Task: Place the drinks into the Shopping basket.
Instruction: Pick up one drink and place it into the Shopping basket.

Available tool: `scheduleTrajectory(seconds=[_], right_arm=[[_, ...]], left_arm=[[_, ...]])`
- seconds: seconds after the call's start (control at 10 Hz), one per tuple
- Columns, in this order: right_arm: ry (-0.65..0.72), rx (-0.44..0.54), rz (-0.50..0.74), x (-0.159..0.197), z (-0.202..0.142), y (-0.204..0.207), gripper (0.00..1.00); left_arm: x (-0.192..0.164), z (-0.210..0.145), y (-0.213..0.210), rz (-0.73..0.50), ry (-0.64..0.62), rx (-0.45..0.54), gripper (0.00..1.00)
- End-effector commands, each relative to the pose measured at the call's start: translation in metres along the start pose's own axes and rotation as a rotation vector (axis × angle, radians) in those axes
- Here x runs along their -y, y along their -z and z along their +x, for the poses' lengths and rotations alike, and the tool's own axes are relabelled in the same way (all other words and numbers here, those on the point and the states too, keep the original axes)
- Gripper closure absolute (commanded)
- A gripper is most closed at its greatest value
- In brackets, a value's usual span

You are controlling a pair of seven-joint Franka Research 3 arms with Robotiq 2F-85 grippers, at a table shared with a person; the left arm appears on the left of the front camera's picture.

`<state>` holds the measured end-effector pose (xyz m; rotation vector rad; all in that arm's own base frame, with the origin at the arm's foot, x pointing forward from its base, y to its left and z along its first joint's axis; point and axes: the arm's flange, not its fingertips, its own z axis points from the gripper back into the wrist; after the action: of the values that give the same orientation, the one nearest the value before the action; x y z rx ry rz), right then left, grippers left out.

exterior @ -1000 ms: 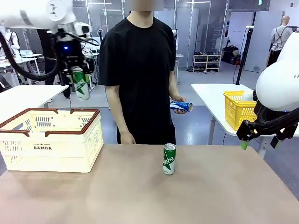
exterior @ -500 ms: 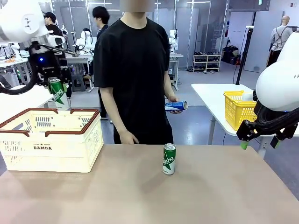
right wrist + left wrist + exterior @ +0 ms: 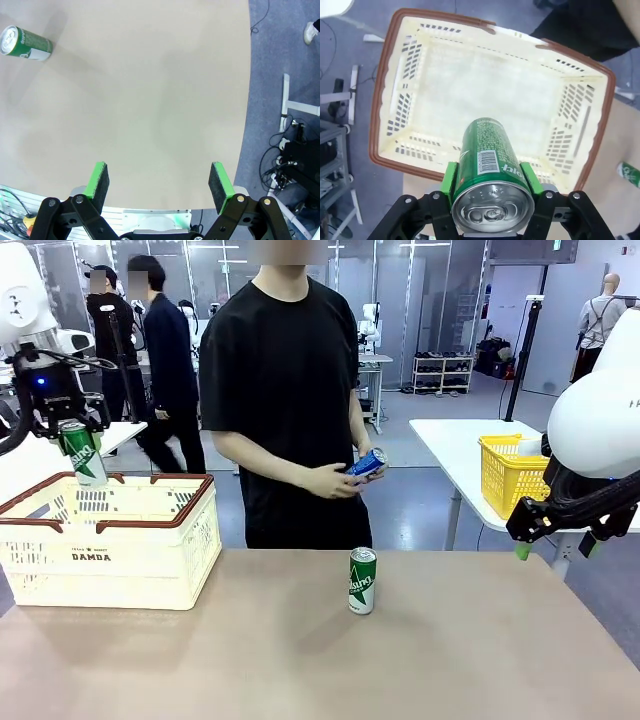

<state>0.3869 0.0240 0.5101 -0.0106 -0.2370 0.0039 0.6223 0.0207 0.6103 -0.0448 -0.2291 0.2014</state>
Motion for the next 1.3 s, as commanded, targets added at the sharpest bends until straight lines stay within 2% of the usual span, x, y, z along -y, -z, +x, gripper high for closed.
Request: scheduleTrajectory(seconds=[0.0, 0.2, 0.3, 0.4, 1.2], right_arm=[[-0.003, 0.002, -0.004, 0.0016, 0.0003, -0.0007, 0.0], [-0.003, 0.002, -0.004, 0.0016, 0.0003, -0.0007, 0.0], [-0.003, 0.002, -0.004, 0.0016, 0.0003, -0.0007, 0.0], [-0.003, 0.002, -0.004, 0.0016, 0.0003, -0.0007, 0.0], [-0.003, 0.002, -0.004, 0.0016, 0.0003, -0.0007, 0.0]], left_arm=[[-0.0069, 0.0008, 0.0016, -0.024, 0.104, 0.047, 0.41], [-0.0125, 0.0081, 0.006, -0.01, 0.151, 0.075, 0.41], [-0.0127, 0.0084, 0.0062, -0.037, 0.12, 0.073, 0.41], [-0.0113, 0.0078, 0.0029, 0.002, 0.118, 0.033, 0.41], [-0.0113, 0.0078, 0.0029, 0.002, 0.118, 0.033, 0.41]])
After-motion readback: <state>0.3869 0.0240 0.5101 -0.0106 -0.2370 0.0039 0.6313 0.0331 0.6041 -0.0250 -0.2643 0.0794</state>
